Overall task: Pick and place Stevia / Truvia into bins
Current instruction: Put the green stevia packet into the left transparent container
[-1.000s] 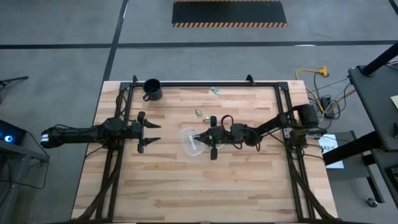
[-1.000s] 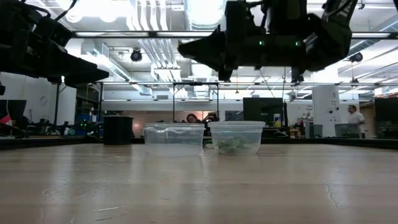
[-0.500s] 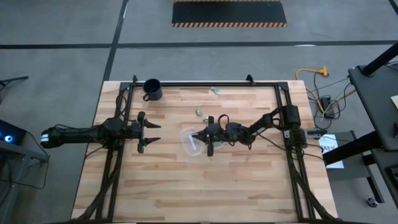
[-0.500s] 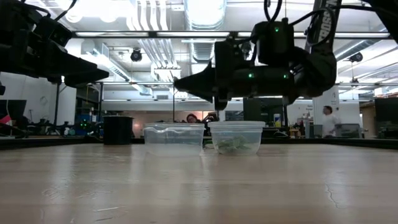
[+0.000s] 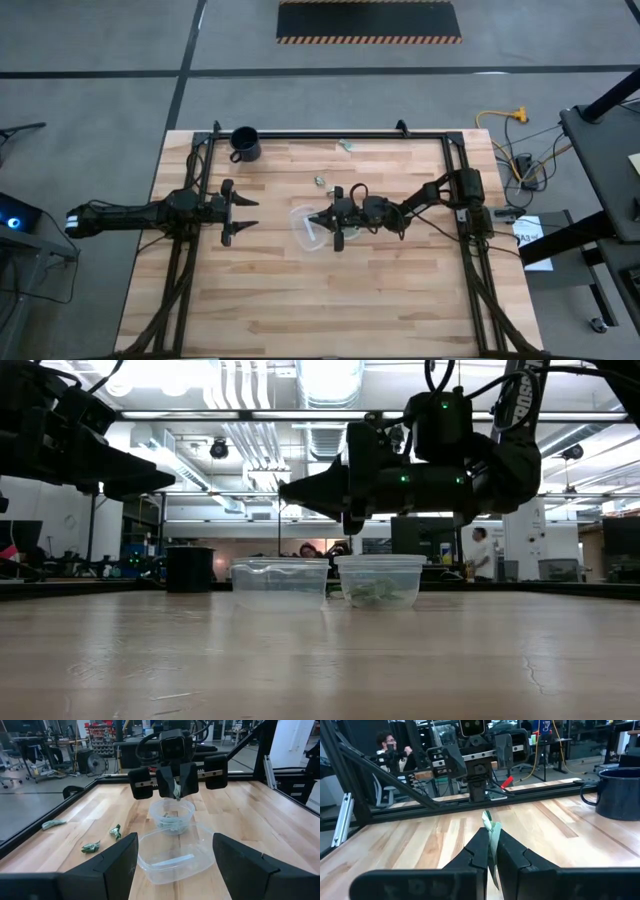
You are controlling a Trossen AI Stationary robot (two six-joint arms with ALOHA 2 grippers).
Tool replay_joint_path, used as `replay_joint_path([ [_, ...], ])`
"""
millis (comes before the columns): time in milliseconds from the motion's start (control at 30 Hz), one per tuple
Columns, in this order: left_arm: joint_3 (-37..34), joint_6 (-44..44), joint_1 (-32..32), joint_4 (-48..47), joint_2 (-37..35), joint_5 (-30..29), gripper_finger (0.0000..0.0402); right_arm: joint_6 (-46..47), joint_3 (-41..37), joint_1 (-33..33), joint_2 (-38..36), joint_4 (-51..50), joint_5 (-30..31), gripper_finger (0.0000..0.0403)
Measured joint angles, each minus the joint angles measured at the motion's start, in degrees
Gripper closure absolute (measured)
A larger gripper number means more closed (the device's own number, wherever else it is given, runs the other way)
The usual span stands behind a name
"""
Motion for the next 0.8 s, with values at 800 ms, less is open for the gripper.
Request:
replay_joint_path([
  [800,0.0,-0.01,-0.02,-0.02,0.0,0.01,0.0162,0.26,1.43,0.06,-0.03,-4.64,-3.15,0.0313],
])
